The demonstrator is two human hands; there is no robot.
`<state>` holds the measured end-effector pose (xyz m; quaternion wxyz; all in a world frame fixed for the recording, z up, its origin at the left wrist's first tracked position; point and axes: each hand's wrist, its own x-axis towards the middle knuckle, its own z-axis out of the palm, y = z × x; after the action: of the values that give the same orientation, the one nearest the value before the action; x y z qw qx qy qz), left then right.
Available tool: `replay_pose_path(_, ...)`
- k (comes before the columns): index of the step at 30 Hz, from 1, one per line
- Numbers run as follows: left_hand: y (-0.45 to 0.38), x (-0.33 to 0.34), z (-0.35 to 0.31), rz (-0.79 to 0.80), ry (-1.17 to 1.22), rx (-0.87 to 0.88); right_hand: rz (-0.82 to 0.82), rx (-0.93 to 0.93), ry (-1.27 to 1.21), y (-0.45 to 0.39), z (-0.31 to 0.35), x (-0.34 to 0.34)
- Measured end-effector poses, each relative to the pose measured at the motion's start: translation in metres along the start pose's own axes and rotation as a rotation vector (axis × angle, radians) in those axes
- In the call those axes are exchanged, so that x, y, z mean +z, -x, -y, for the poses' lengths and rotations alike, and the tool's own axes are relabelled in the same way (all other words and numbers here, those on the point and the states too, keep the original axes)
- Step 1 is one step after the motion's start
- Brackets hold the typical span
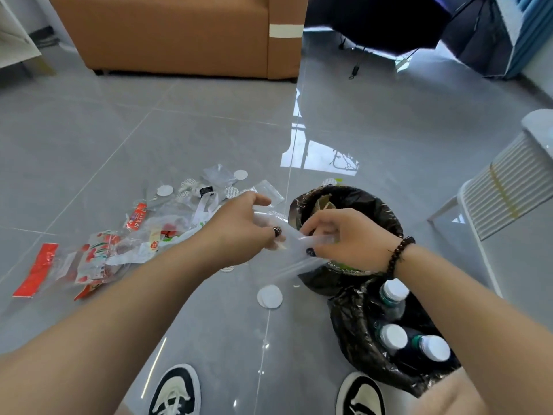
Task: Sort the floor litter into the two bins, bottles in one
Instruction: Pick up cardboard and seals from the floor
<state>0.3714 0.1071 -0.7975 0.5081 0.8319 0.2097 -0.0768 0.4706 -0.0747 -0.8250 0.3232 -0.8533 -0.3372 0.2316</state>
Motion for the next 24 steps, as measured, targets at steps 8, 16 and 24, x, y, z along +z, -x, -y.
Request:
replay_pose_path(8, 0.016, -0.001, 0.02, -0.152, -0.32, 0.119, -0.202, -0.021, -0.27, 0.02, 0.017, -0.022)
replay_pose_path(16, 0.011, 0.0, 0.006, -0.132, 0.299, -0.002, -0.138, 0.016, -0.688, -0.004, 0.033, -0.02)
replay_pose_path(24, 0.002, -0.01, -0.005, -0.105, 0.646, -0.085, 0.088, 0.105, -1.231, -0.022, 0.022, -0.017)
